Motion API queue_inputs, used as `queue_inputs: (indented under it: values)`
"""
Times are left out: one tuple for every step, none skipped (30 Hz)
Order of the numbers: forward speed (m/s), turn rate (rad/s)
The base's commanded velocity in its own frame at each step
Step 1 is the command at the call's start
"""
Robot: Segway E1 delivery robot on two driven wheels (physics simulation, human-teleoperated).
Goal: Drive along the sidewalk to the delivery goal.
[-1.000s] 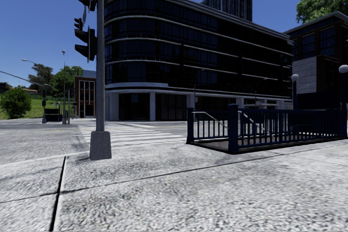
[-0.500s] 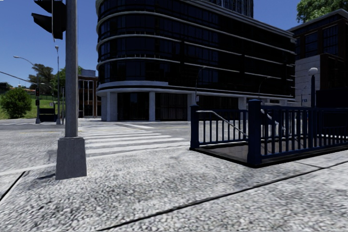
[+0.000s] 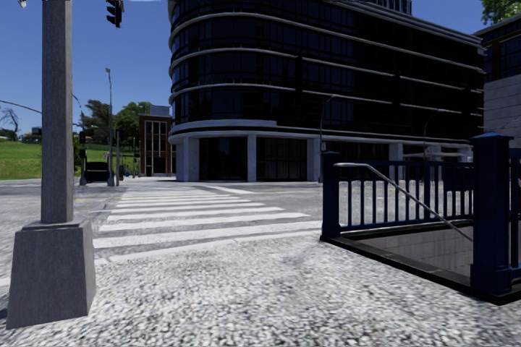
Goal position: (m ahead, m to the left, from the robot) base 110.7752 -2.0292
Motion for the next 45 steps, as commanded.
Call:
queue_inputs:
  values:
    - [2.00,0.36]
    - [2.00,0.36]
    - [2.00,0.36]
    - [2.00,0.36]
    - [2.00,0.36]
    - [2.00,0.36]
    - [2.00,0.36]
    - [2.00,0.36]
    - [2.00,0.35]
    - [2.00,0.34]
    - [2.00,0.34]
    - [2.00,0.34]
    - [2.00,0.34]
    - [2.00,0.34]
    - [2.00,0.34]
    - [2.00,0.34]
    - [2.00,0.34]
    - [2.00,0.34]
    - [2.00,0.34]
    - [2.00,0.34]
    - [2.00,0.34]
    - [2.00,0.34]
    - [2.00,0.34]
    - [2.00,0.34]
    - [2.00,0.34]
    - [2.00,0.34]
    - [2.00,0.34]
    - [2.00,0.34]
    - [2.00,0.34]
    - [2.00,0.34]
    - [2.00,0.34]
    - [2.00,0.34]
    - [2.00,0.34]
    - [2.00,0.34]
    - [2.00,0.33]
    - [2.00,0.27]
    - [2.00,0.15]
    - [2.00,0.11]
    - [2.00,0.10]
    - [2.00,0.10]
    - [2.00,0.09]
    - [2.00,0.09]
    - [2.00,0.09]
    - [2.00,0.09]
    - [2.00,0.09]
